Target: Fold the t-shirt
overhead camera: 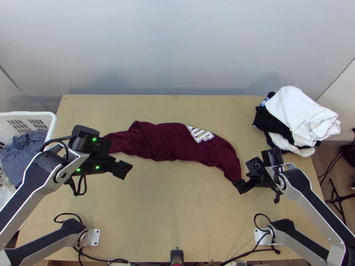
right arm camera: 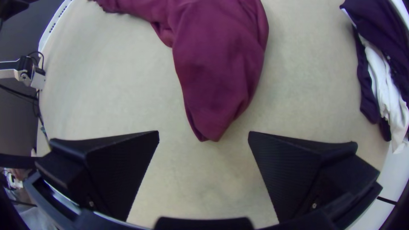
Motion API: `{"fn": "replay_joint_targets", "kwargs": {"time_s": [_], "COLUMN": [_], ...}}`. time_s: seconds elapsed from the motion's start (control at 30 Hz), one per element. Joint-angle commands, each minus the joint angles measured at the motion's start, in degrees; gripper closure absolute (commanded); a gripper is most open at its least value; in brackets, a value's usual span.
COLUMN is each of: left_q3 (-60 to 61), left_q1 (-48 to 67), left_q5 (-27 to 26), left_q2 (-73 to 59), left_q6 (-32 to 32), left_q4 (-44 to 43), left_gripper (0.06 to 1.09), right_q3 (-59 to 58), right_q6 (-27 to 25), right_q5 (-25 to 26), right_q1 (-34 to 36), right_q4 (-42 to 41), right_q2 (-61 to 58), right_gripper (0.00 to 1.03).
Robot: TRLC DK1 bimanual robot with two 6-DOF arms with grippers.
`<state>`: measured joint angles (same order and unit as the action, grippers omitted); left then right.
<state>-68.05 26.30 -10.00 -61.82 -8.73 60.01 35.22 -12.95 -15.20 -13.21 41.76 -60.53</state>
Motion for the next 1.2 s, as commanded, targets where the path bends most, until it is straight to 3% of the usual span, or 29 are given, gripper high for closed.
{"fn": "replay_joint_targets", "kwargs": {"time_s": [0.0,0.43,0.57,0.67,0.7,0.77,1.03,1.17], "left_q3": [1.43,2.75,2.57,2.4,2.4,2.49,3.01,5.74], "left_q1": [-1.52,-4.33,-4.24,-4.33,-4.24,-4.24,-4.24,-4.33], "left_q5": [-0.02,-0.11,-0.11,-0.11,-0.11,-0.11,-0.11,-0.02], "left_q2": [1.27,-0.23,-1.2,-1.55,-1.72,-2.07,-3.3,-2.16], "left_q6": [0.73,2.49,2.76,2.76,2.76,2.76,2.84,4.6], "left_q4": [0.11,-1.47,-1.12,-1.21,-1.3,-1.39,-1.39,-1.65], "left_gripper": [0.1,0.1,0.11,0.11,0.11,0.11,0.11,0.11], "right_q3": [-1.21,0.02,0.81,1.34,1.43,1.43,6.26,12.41], "right_q6": [-0.85,-0.58,-1.02,-2.52,-3.22,-4.63,-5.68,-3.84], "right_q5": [0.52,1.31,2.02,2.11,2.11,2.11,2.37,2.46], "right_q1": [0.2,0.91,1.0,1.08,1.08,1.52,1.96,-1.82], "right_q4": [-3.0,-9.77,-10.38,-9.77,-9.41,-9.33,-1.86,6.05], "right_q2": [-3.36,-12.15,-13.3,-12.94,-12.68,-11.71,-8.73,-5.21], "right_gripper": [0.05,0.11,0.31,0.55,0.67,1.0,1.0,1.0]}}
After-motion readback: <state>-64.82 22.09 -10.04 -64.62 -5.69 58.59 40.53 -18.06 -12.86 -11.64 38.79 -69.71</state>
